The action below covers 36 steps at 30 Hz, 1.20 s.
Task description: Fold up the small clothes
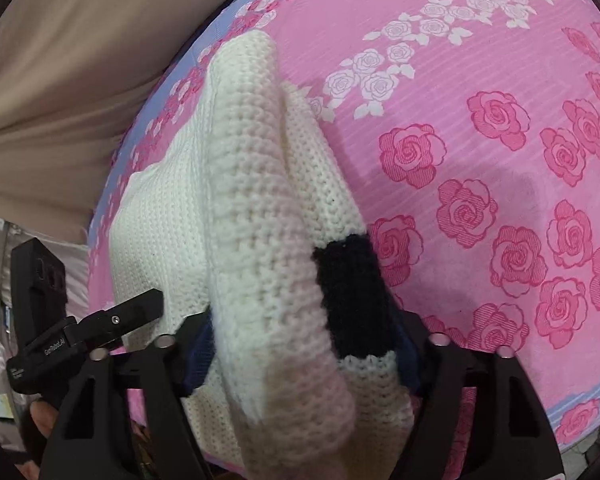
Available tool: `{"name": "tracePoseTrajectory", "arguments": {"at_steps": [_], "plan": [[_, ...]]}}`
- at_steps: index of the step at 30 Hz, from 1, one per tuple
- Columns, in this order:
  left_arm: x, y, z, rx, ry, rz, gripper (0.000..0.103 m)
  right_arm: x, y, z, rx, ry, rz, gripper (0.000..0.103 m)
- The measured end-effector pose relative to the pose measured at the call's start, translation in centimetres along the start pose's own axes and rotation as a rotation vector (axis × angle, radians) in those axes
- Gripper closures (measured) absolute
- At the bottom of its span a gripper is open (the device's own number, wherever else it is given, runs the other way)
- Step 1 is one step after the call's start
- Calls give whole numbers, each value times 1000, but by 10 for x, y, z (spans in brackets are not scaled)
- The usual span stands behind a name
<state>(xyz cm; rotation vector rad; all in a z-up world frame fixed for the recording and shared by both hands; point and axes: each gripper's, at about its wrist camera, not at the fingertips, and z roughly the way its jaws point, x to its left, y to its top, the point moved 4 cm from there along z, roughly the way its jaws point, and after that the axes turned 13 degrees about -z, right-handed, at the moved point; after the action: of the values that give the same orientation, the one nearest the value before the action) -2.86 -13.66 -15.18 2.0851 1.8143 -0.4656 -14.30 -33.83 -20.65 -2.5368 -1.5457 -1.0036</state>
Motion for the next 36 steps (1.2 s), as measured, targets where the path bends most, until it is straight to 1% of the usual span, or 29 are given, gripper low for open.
{"name": "tracePoseTrajectory", "arguments": {"at_steps": [1, 2, 3, 5, 7, 9, 13, 15, 19, 22, 23, 26, 28, 29, 31, 33, 36], "plan": [[-4, 0, -2, -3, -1, 14, 31, -2, -1, -1, 3, 30, 18, 53], [-10, 0, -6, -4, -6, 30, 41, -4, -1, -4, 4, 43, 27, 60], [-12, 0, -13, -5, -13, 40, 52, -2, 0, -7, 3, 42, 21, 64], [-20, -2, -27, -8, -44, 59, 58, 2, 1, -14, -8, 25, 9, 67], [-31, -3, -47, -21, -103, 75, 60, 9, 4, -26, -37, 22, 10, 69], [-46, -5, -66, -45, -144, 105, 60, 16, 6, -44, -77, 40, 9, 70], [-83, -6, -115, -121, -234, 195, 60, 37, 18, -100, -186, 31, -51, 70], [-110, -9, -149, -185, -291, 269, 60, 48, 24, -132, -252, 21, -86, 70], [-153, -16, -216, -314, -377, 413, 60, 83, 42, -205, -438, 15, -156, 70], [-183, -26, -274, -449, -433, 530, 60, 116, 63, -257, -587, -2, -244, 70], [-192, -31, -297, -508, -453, 574, 60, 129, 69, -274, -636, -13, -278, 70], [-209, -41, -355, -652, -502, 662, 60, 167, 85, -326, -788, -28, -385, 70], [-214, -47, -389, -731, -530, 699, 60, 196, 88, -358, -888, -33, -459, 69], [-215, -52, -412, -783, -545, 722, 60, 210, 89, -372, -933, -30, -494, 69], [-213, -59, -444, -865, -558, 758, 59, 239, 90, -398, -1022, -9, -558, 69], [-204, -69, -481, -956, -568, 785, 59, 268, 89, -419, -1092, 24, -624, 69], [-185, -70, -517, -1040, -556, 783, 59, 306, 91, -438, -1160, 84, -703, 68]]}}
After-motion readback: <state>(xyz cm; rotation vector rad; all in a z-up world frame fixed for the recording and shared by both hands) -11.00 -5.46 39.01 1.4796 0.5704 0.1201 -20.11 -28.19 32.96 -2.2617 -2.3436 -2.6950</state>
